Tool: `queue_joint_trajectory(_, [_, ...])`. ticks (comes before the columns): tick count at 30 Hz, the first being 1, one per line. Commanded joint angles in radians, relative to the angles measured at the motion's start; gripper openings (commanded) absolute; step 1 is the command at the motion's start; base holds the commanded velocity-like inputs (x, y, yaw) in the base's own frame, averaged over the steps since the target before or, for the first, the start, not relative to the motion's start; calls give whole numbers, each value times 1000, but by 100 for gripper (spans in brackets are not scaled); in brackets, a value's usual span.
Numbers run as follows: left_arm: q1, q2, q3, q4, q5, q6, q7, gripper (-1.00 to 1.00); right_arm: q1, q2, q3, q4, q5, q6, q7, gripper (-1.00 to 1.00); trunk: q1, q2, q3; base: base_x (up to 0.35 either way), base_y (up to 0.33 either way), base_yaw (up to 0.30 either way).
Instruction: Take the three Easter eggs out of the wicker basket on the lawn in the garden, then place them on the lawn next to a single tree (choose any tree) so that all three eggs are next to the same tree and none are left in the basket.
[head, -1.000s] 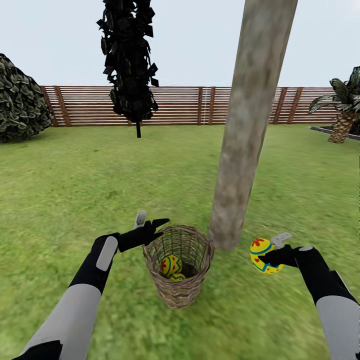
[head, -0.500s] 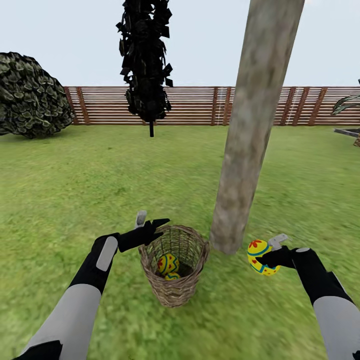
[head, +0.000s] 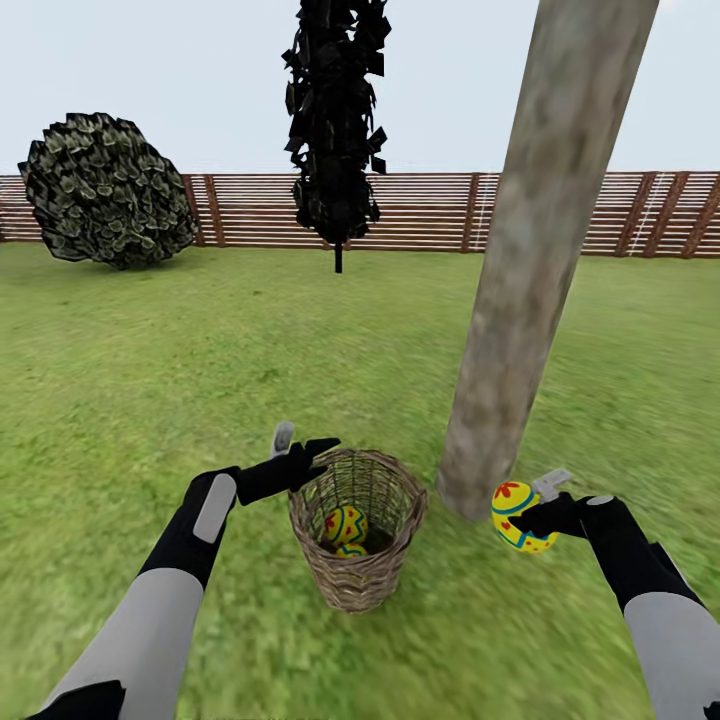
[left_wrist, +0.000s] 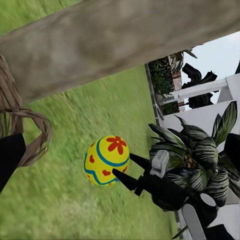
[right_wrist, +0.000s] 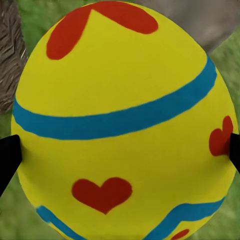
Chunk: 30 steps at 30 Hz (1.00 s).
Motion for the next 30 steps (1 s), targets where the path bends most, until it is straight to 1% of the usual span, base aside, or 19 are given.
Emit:
queue_joint_trajectory(1, [-1,-1,4,2,-4,5,-5,100,-1,1,-3,-2,8,2,8,-100,0,0,-1,0,-4,16])
queue_joint_trajectory(7, [-1,-1,4,3,-4,5,-5,100,-1,0,-4,7,7,2,8,-100,0,0,-1,0,-1,2])
queue_joint_trajectory(9, [-1,-1,4,3,-4,5,-5,100,-1,-1,-5,48,1,3,-7,-100,0,0,-1,0,0,0])
queue_joint_trajectory(11, [-1,-1,4,4,-4,5,-5,100,-1,-1,-5,75,-6,-3,-105,-100,0,0,-1,0,0,0])
queue_joint_trajectory(12, [-1,-1,4,4,-4,5,-5,100,-1,0,-5,97,-7,-21,-162,-100,0,0,-1,0,0,0])
queue_joint_trajectory(14, [-1,-1,4,4,-4,5,-15,100,-1,0,-4,111,-7,-37,-185,-100,0,0,-1,0,0,0])
queue_joint_trajectory(16, [-1,-1,4,5,-4,5,-44,100,-1,0,-4,116,-8,-42,-191,-100,4,-7,-4,0,0,0])
queue_joint_trajectory(17, [-1,-1,4,5,-4,5,-48,100,-1,0,-4,116,-8,-43,-192,-100,7,-14,-7,0,0,0])
queue_joint_trajectory(23, [-1,-1,4,5,-4,5,-53,100,-1,1,-4,117,-8,-43,-193,-100,30,-56,-26,0,0,0])
queue_joint_trajectory(26, [-1,-1,3,12,-4,-15,-53,100,-1,1,-4,117,-8,-44,-193,-100,42,-77,-35,0,0,0])
queue_joint_trajectory(28, [-1,-1,-10,23,-4,-20,-53,100,-1,1,-4,117,-9,-44,-193,-100,50,-91,-42,0,0,0])
queue_joint_trajectory(30, [-1,-1,-40,25,-4,-21,-53,100,-1,1,-4,117,-9,-44,-193,-100,57,-105,-48,0,0,0])
